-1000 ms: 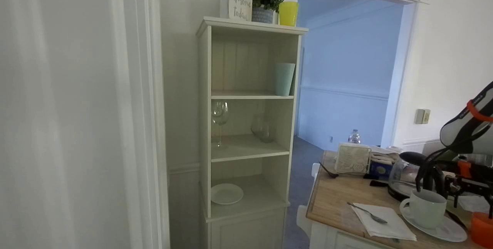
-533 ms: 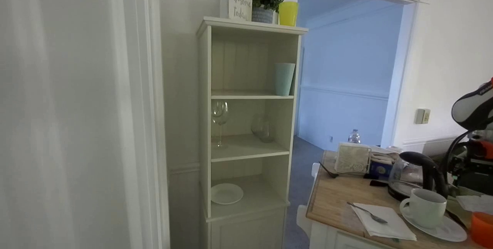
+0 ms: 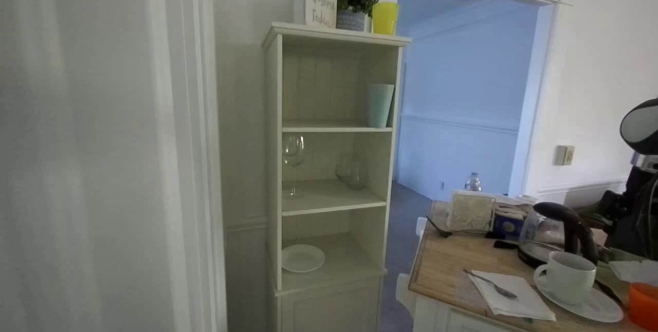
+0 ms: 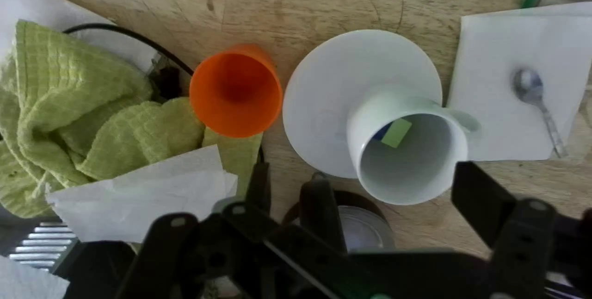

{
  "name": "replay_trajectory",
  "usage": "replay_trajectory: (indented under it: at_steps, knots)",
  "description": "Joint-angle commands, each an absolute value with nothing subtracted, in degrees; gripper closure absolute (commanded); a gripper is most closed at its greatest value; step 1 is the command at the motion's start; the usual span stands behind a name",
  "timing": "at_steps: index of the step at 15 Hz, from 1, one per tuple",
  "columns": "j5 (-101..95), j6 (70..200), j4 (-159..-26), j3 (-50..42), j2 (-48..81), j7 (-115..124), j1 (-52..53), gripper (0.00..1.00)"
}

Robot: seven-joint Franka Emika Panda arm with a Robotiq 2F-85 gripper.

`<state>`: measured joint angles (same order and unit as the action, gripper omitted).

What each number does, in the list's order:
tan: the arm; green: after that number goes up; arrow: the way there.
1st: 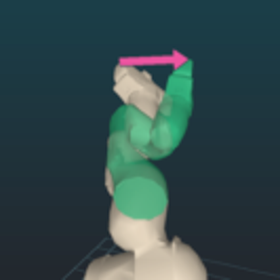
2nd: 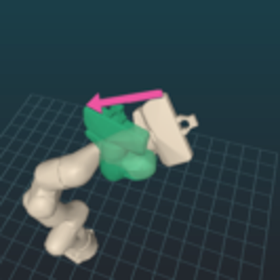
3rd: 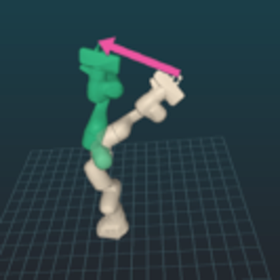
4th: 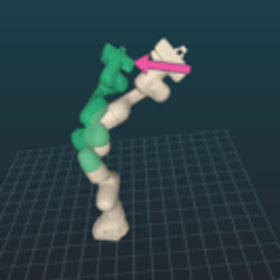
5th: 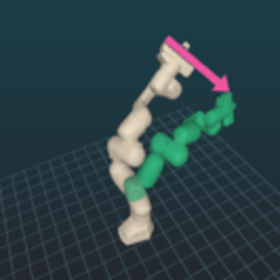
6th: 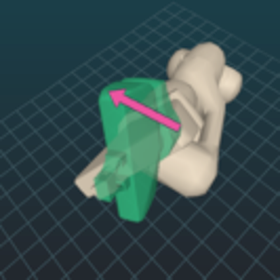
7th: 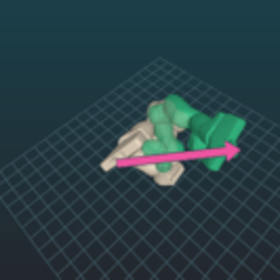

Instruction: Move the orange cup to the right

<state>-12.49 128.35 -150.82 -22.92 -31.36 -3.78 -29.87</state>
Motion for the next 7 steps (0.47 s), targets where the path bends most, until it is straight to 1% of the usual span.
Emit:
replay_trajectory:
  at_steps: [1, 7]
  knots:
    - [-12.39, 128.16, -151.12, -22.8, -32.38, -4.16, -29.96, 0.0]
    - [-12.4, 128.08, -151.12, -22.81, -31.66, -4.11, -29.97, 0.0]
